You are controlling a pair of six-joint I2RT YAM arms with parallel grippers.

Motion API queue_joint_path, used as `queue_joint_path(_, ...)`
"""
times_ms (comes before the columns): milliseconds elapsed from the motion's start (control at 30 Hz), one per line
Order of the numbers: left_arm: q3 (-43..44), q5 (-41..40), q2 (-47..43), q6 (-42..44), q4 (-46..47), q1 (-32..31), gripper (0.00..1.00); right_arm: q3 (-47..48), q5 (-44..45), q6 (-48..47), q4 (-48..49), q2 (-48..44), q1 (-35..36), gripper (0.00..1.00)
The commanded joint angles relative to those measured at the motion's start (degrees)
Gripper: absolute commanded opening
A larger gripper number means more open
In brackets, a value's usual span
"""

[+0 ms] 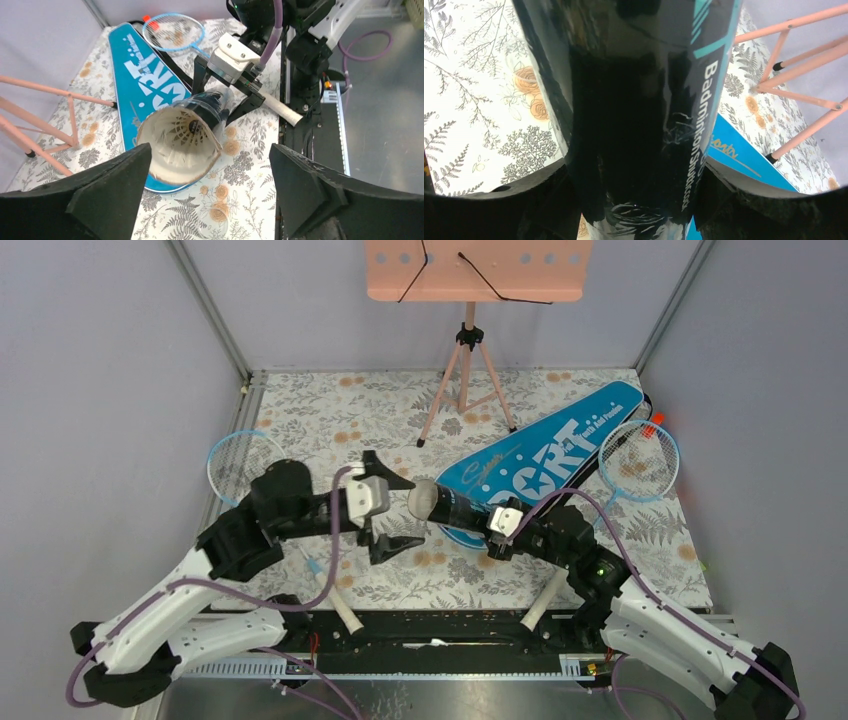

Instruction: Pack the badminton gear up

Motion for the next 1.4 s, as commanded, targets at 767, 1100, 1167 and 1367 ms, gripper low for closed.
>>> queue_joint_path(767,-24.47,-10.39,7.34,-43.92,25.18,48.16,0.94,1.86,7.15,3.21,6.28,-2.73,-0.04,0.09)
queue_joint_path(1100,-21.75,0.57,32.33,-46.5,33.17,56.25,0.76,1.94,6.67,3.25,5.86,-1.9,0.01,0.09)
queue_joint_path(1167,-21.57,1.7,35.15,-47.11,34.36,56.27,0.73,2.03,6.48,3.16,5.71,-1.75,0.02,0.09)
queue_joint_path(1367,-21.04,3.35,39.17,-47.63,36.18,56.27,0.62,2.2,6.28,3.19,5.41,-1.31,-0.03,0.09)
